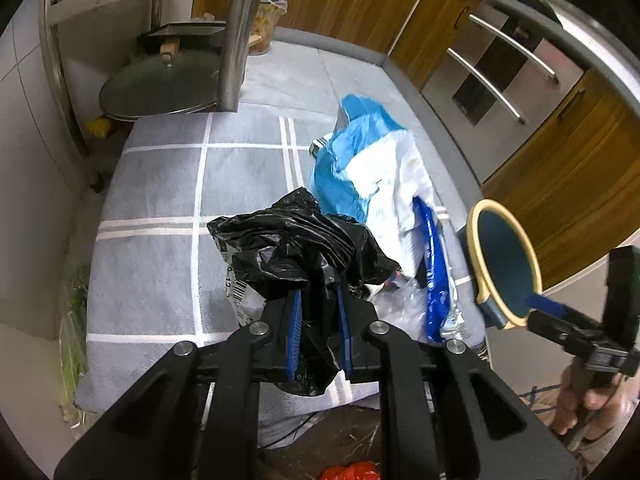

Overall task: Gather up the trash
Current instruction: 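Grasp the blue wet-wipes pack with the right gripper while the left gripper holds the black bag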

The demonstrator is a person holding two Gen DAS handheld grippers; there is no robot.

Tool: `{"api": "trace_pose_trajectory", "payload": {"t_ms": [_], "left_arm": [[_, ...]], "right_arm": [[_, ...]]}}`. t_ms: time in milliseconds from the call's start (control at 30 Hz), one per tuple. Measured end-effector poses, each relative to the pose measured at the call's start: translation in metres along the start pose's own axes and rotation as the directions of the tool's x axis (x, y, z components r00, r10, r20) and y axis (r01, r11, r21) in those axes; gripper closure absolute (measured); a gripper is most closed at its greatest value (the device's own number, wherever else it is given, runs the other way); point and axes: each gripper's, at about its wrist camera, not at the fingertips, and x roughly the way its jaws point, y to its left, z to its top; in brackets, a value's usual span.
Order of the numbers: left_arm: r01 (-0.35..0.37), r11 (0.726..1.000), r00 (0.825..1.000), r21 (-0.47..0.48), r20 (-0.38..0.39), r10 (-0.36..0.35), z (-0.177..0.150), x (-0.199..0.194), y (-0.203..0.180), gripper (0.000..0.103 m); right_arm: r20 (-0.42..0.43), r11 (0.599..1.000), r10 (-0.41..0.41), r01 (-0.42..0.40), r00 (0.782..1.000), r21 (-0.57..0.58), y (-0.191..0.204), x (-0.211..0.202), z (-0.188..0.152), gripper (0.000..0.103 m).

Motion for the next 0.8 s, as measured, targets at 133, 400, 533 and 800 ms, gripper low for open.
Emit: {"api": "trace_pose_trajectory", "payload": {"t_ms": [133,400,533,800], "left_arm": [[-0.029,0.999,1.0,-0.027,-0.003,0.029,0.0,0.002,0.009,0.088],[-0.069,0.995,0.998,-0.066,0.003,0.069,-0.001,0.0,0.027,0.088],[-0.071,0.994,0.996,-0.079,0.041,0.075,0.001,-0.01,0.03,0.088],[-0.047,0.997,0.997,-0.067,0.057,0.051,0.001,-0.011,0.023,0.088]], "right_arm": [[-0.026,1.0,-0.01,0.01,1.0,0.029,-0.006,0.013,0.004,0.005],[-0.011,1.0,-0.011,0.011,1.0,-0.009,0.003,0.015,0.005,0.005],[-0.014,1.0,-0.013,0.012,1.0,-0.018,0.007,0.02,0.007,0.005],[-0.041,0.997,-0.065,0.066,0.997,0.036,0.009,0.057,0.032,0.005]]}}
